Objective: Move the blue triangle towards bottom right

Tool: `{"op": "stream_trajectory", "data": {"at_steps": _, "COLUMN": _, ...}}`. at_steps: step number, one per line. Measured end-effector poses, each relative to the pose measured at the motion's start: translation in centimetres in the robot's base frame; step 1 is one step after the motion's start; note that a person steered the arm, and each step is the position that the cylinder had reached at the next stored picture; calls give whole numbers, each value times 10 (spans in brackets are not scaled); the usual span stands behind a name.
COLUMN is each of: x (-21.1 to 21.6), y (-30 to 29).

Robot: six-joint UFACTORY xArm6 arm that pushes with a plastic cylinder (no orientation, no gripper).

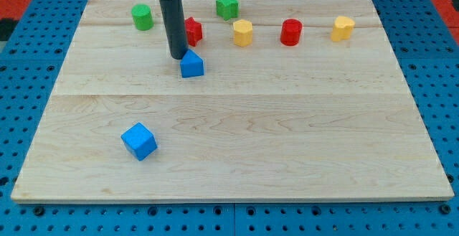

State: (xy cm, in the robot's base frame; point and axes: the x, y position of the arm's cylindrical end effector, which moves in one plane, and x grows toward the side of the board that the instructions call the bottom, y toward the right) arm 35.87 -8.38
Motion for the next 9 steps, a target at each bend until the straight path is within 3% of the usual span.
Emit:
{"op": "stream_trajectory", "data": {"at_steps": 2, "x": 38, "y": 47}}
{"op": "stream_trajectory", "data": {"at_steps": 5, "x": 130, "y": 60}}
{"op": "stream_trajectory", "data": {"at_steps": 9, "x": 147, "y": 232}}
